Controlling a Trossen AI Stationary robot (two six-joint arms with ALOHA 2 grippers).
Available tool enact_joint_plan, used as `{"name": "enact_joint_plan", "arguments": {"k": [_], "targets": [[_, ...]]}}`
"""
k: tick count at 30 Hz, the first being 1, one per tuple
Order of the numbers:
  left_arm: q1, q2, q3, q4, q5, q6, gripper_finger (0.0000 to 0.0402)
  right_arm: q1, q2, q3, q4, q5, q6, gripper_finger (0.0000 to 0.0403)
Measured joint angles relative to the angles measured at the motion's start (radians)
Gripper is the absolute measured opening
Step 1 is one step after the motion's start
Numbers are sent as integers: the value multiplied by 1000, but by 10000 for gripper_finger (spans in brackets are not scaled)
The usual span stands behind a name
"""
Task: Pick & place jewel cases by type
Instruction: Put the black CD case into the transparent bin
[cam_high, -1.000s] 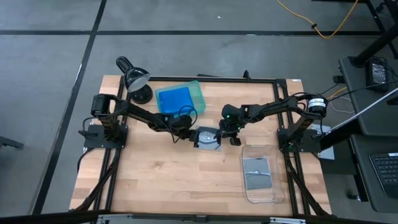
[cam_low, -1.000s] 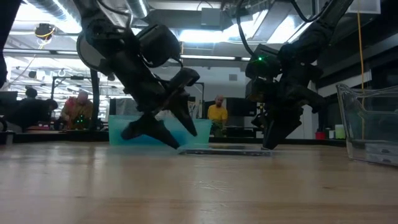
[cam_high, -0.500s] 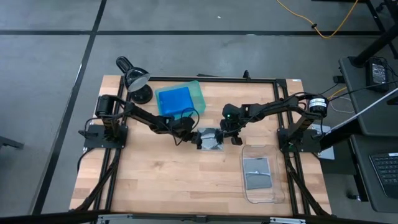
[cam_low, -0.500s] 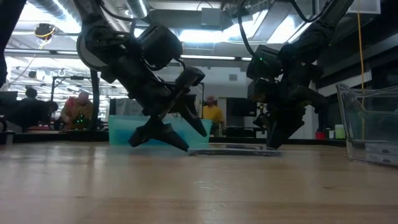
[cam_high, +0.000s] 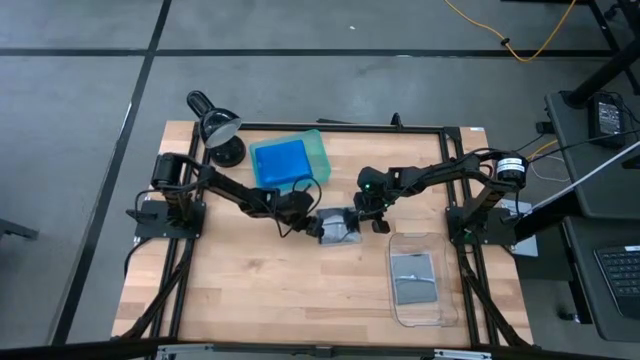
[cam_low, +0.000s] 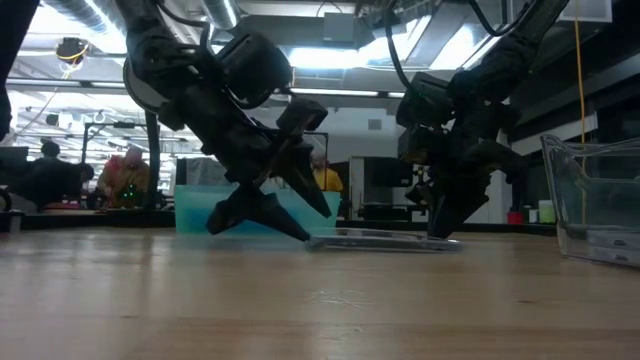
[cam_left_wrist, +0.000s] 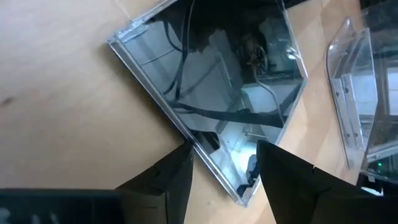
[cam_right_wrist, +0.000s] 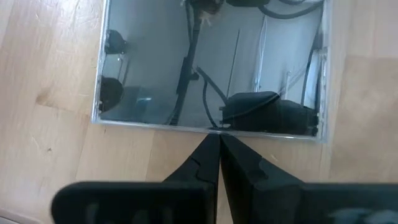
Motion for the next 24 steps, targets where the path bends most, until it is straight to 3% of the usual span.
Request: {"name": "enact_joint_plan", "arguments": {"k": [13,24], "targets": [[-25,-6,68,-6,100,0,152,-1,0,0,1,7,-4,21],[-27,-14,83,8,106,9,137,-1,0,0,-2,12,-4,21]]}}
